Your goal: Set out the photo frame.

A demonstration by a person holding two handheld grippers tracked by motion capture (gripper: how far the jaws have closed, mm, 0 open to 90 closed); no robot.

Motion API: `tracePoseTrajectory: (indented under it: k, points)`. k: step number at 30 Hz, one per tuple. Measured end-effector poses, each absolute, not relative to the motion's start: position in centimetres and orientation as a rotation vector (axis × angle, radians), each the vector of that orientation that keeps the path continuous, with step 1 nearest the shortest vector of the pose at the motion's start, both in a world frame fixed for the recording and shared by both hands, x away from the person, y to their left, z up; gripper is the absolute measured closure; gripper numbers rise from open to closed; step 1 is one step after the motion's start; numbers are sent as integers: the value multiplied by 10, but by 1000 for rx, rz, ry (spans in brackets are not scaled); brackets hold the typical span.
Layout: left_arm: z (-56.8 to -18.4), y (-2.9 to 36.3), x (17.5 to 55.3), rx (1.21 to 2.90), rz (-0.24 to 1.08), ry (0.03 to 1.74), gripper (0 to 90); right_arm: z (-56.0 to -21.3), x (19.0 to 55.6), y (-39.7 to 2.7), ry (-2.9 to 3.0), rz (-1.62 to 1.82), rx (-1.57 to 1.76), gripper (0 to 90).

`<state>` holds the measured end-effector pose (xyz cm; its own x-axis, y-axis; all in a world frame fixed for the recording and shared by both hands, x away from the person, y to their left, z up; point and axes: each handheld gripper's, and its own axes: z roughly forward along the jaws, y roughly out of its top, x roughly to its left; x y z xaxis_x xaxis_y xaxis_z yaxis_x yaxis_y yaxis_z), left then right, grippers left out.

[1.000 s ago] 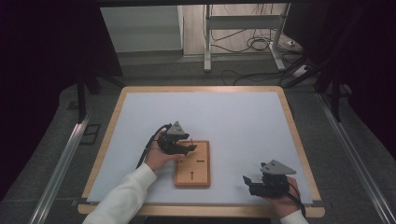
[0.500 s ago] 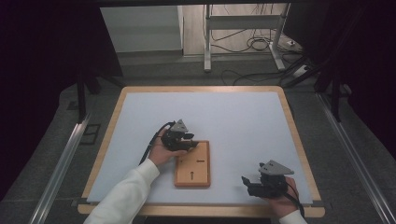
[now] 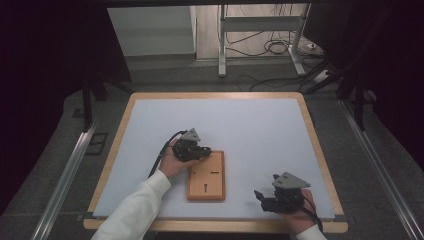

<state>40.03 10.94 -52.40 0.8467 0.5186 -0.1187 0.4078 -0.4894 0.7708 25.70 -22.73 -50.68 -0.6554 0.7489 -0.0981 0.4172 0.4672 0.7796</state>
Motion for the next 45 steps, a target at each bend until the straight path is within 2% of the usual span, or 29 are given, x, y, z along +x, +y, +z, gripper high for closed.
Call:
tracePoseTrajectory:
  k: [20, 45]
  points:
    - [-523, 114, 413, 2129, 2, 740, 827, -500, 243, -167, 2376, 1001, 675, 115]
    - [-522, 117, 425, 2123, -94, 761, 827, -526, 253, -92, 2376, 781, 458, 94]
